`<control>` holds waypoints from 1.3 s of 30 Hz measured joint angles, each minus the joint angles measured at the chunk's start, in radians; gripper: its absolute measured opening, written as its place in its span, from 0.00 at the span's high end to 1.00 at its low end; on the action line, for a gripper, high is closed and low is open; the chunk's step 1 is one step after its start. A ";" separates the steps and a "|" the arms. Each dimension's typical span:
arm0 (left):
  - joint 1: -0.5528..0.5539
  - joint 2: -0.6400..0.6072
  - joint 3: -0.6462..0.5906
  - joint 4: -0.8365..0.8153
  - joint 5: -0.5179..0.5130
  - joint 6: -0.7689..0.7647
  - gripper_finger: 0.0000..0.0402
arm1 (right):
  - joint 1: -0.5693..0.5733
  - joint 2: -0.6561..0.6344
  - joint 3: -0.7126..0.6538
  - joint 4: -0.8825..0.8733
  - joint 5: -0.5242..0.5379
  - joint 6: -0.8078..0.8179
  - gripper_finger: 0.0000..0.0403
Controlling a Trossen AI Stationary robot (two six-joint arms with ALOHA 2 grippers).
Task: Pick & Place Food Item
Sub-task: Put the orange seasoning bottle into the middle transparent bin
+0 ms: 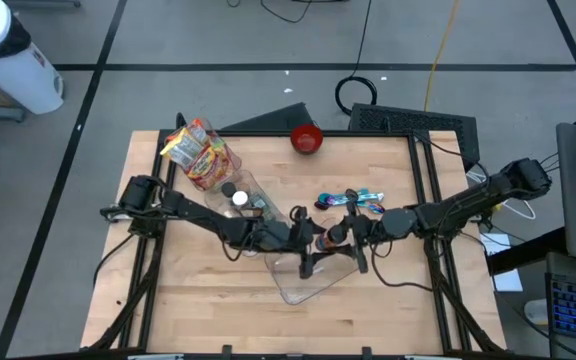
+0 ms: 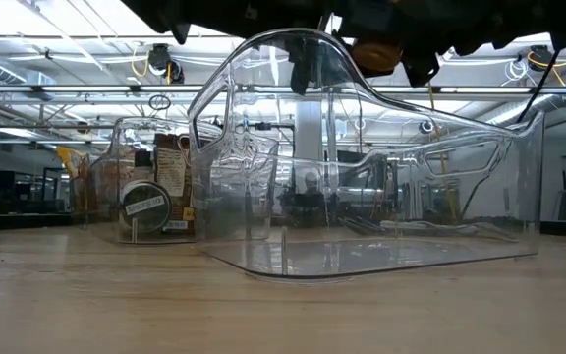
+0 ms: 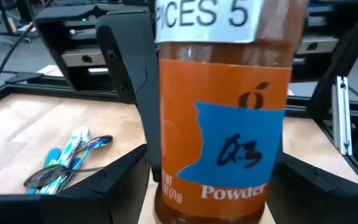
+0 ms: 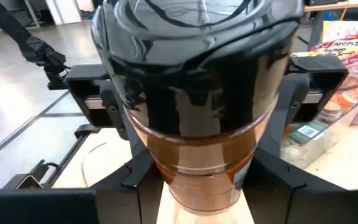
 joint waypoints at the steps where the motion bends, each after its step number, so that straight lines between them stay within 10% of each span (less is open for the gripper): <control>1: -0.002 0.000 0.000 0.000 0.005 0.010 0.33 | 0.000 0.001 0.000 0.001 -0.002 0.000 0.58; 6: -0.004 -0.004 0.000 -0.008 0.005 0.032 0.51 | 0.002 0.000 0.000 0.002 -0.005 -0.007 0.54; 21: -0.020 -0.083 -0.002 -0.001 -0.001 0.114 0.52 | 0.004 -0.008 0.003 0.089 -0.010 -0.041 0.41; 39: -0.020 -0.081 0.005 -0.049 -0.045 0.029 0.47 | 0.017 0.050 -0.005 0.306 0.024 -0.131 0.63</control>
